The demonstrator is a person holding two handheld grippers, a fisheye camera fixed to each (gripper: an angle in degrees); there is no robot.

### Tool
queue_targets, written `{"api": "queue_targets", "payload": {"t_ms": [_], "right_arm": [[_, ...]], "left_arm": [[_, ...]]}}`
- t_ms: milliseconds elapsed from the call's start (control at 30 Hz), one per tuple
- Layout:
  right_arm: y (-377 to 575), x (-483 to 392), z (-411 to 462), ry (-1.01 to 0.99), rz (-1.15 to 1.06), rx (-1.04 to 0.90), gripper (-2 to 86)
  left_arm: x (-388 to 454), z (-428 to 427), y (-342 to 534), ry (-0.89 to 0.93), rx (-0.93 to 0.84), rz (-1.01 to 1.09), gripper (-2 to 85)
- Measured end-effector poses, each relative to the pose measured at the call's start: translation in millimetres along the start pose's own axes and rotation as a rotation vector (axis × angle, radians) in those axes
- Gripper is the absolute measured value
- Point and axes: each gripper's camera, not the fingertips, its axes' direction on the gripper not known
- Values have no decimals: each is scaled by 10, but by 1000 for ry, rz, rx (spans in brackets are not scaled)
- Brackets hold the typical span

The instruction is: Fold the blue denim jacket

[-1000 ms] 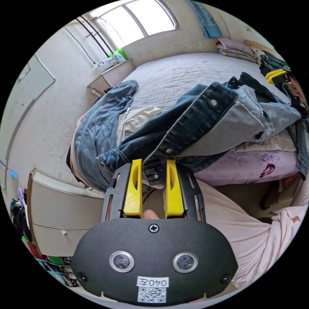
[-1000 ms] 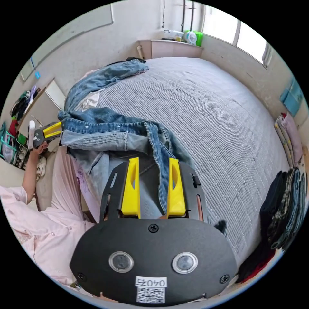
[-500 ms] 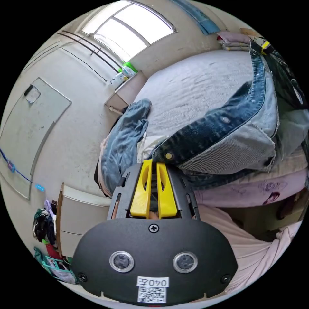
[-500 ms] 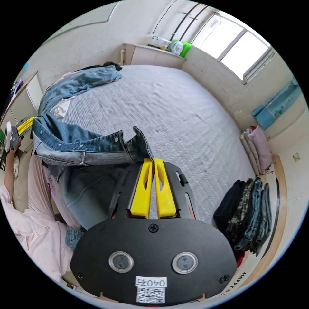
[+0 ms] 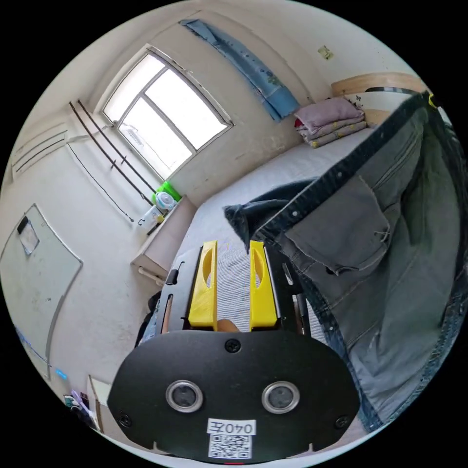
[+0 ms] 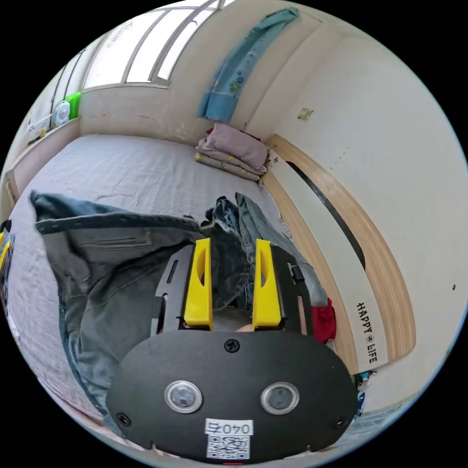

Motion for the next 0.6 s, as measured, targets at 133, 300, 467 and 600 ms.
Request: {"api": "queue_targets", "payload": {"t_ms": [133, 300, 467, 600], "right_arm": [[1006, -222, -48, -157, -183, 70, 129], [2746, -900, -16, -557, -476, -30, 130], [3599, -1200, 27, -806, -524, -113, 129], [3851, -1142, 216, -925, -464, -171, 125]], "left_arm": [[177, -187, 763, 216, -10, 50, 56], [336, -7, 1910, 598, -316, 38, 43], [278, 156, 2513, 1002, -502, -189, 40], [326, 244, 2665, 1079, -557, -225, 41]]}}
